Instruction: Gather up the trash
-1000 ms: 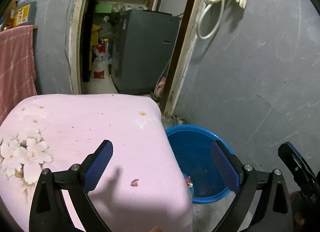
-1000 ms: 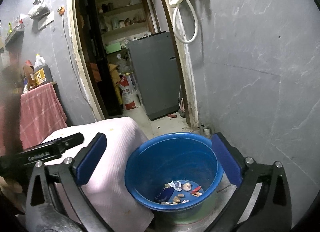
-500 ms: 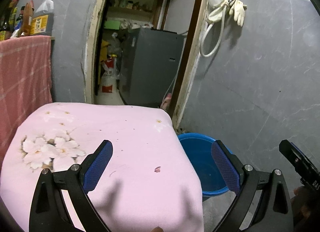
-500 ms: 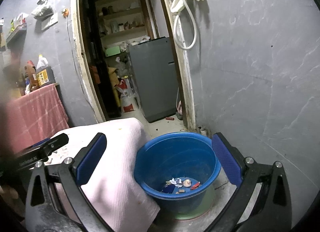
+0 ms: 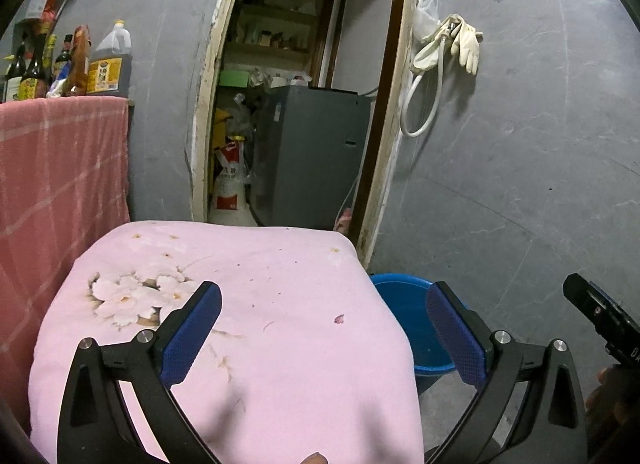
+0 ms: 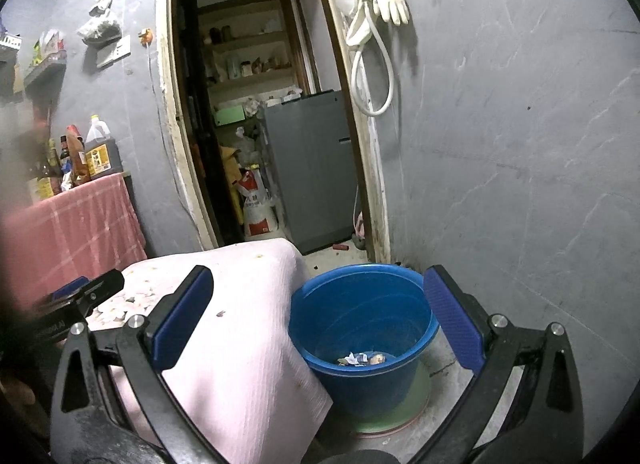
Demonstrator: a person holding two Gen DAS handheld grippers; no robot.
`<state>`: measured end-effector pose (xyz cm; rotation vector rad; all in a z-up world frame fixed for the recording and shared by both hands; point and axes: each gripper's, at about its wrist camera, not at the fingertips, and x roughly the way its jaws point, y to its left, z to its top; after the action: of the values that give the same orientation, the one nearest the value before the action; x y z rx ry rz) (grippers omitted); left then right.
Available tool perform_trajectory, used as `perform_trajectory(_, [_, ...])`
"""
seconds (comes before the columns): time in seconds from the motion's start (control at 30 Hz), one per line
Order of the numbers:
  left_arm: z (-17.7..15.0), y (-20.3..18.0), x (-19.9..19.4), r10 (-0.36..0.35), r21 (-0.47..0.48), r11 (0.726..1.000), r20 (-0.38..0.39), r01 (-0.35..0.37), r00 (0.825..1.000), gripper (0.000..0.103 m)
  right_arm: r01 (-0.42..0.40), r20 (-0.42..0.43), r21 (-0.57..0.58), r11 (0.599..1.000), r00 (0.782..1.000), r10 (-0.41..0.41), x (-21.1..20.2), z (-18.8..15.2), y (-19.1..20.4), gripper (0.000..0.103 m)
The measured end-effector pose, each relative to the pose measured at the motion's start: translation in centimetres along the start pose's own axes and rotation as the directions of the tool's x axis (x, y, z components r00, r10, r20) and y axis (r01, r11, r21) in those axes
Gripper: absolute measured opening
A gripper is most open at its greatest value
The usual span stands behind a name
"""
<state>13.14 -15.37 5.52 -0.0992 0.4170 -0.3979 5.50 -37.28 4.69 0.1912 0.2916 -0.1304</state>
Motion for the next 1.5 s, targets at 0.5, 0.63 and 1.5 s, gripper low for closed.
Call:
perform_trajectory(0.5, [-2.4, 0.5, -4.1, 0.021, 0.004, 1.000, 0.044, -0.022, 0.999, 0.101, 0.007, 0.051, -0.004, 1.000, 0.999, -0.006, -3.6, -2.7, 0.6, 0.103])
perform_trajectory(0.63, [-3.4, 0.3, -5.1, 0.030, 0.027, 0.999, 0.058, -0.031, 0.998, 0.101, 0.015, 0.054, -0.003, 1.000, 0.998, -0.015, -4.2, -3.6, 0.6, 0.103])
perform_trajectory(1.5, [-9.0, 2.3, -7.9, 0.106, 0.031, 0.994, 0.075, -0.108, 0.992, 0.101, 0.026, 0.046, -0.065, 0.998, 0.999, -0.023, -5.5, -9.1, 4.1, 0.103])
